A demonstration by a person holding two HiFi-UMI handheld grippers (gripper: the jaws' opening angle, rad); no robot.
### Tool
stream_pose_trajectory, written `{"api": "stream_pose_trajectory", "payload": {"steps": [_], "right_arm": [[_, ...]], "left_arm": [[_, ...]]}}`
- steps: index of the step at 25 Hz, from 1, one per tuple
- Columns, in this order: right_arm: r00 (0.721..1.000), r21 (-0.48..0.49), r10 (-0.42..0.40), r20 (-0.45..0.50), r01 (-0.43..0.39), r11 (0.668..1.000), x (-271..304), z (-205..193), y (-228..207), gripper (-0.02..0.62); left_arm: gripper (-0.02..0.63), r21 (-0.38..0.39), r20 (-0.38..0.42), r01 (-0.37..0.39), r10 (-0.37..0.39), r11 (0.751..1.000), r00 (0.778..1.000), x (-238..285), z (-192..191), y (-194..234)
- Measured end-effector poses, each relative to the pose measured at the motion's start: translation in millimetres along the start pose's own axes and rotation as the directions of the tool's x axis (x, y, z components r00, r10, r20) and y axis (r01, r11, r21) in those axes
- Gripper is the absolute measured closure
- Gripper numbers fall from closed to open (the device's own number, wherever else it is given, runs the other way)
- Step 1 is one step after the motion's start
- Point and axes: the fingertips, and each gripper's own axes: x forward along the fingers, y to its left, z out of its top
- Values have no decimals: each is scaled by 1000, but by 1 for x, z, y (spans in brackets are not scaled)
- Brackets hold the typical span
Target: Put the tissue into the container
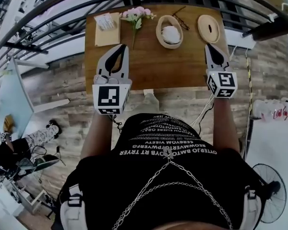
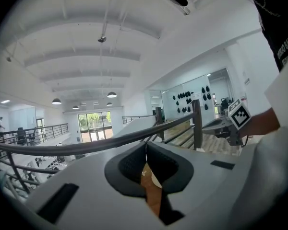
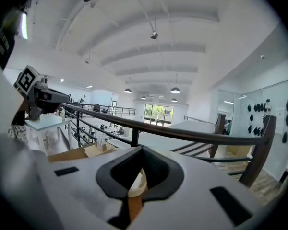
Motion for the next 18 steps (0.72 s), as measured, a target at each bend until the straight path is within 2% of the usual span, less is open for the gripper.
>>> {"api": "stream_pose_trajectory", "payload": {"steps": [11,18], "right_arm": [[992,-46,11,128,-5,999,-100,55,19,581],[994,-44,18,110,-13,999,-99,51,19,581]], "left_arm": [[577,13,49,8,-9,1000,999,-56,15,-47],[576,8,22,14,-15,1000,1000,-55,7,-52]]}}
